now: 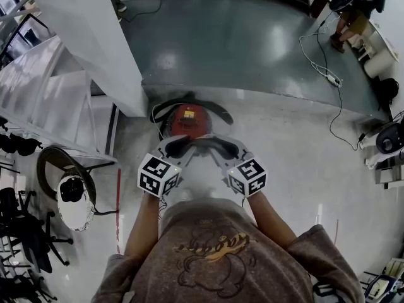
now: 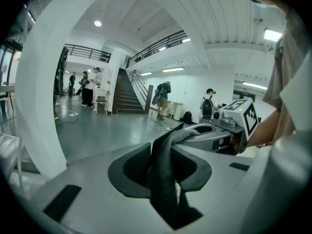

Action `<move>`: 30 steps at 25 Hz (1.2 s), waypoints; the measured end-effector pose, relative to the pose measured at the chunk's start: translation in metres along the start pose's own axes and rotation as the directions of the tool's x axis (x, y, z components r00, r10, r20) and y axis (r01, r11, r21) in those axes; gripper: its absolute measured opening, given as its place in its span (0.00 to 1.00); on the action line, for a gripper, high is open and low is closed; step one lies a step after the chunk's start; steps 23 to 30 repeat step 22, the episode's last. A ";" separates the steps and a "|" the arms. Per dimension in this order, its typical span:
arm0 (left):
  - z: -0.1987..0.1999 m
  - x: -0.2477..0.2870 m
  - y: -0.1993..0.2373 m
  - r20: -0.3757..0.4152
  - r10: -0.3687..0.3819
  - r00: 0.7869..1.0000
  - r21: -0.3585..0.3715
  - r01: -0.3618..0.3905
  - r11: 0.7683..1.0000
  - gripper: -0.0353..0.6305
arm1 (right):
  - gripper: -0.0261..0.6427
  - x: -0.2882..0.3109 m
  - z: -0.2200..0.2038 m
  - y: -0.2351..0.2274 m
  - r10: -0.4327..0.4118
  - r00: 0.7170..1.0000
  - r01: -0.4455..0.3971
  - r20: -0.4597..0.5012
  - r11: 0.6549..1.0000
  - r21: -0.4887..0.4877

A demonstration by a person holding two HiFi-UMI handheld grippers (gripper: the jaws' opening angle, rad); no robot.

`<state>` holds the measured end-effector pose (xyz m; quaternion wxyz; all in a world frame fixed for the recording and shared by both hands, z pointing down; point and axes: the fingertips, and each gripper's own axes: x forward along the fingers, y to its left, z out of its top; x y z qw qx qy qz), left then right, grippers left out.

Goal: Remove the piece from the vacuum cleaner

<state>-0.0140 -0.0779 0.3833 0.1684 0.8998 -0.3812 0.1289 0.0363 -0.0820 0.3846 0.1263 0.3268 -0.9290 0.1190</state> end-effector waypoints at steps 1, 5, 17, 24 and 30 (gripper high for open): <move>0.000 -0.001 0.001 -0.002 0.002 1.000 0.001 -0.002 1.000 0.19 | 0.15 0.001 0.000 0.001 0.000 1.000 0.000 -0.001 1.000 0.001; -0.002 -0.003 0.002 -0.002 0.005 1.000 -0.010 -0.006 1.000 0.19 | 0.15 0.003 -0.001 0.003 0.001 1.000 -0.001 -0.005 1.000 0.004; -0.008 -0.004 0.001 -0.003 0.016 1.000 -0.030 -0.016 0.999 0.19 | 0.15 0.002 -0.006 0.005 -0.009 1.000 0.009 -0.006 1.000 0.020; -0.011 -0.006 0.002 -0.002 0.021 1.000 -0.039 -0.021 0.999 0.19 | 0.15 0.004 -0.008 0.007 -0.010 1.000 0.011 -0.011 1.000 0.023; -0.011 -0.006 0.002 -0.002 0.021 1.000 -0.039 -0.021 0.999 0.19 | 0.15 0.004 -0.008 0.007 -0.010 1.000 0.011 -0.011 1.000 0.023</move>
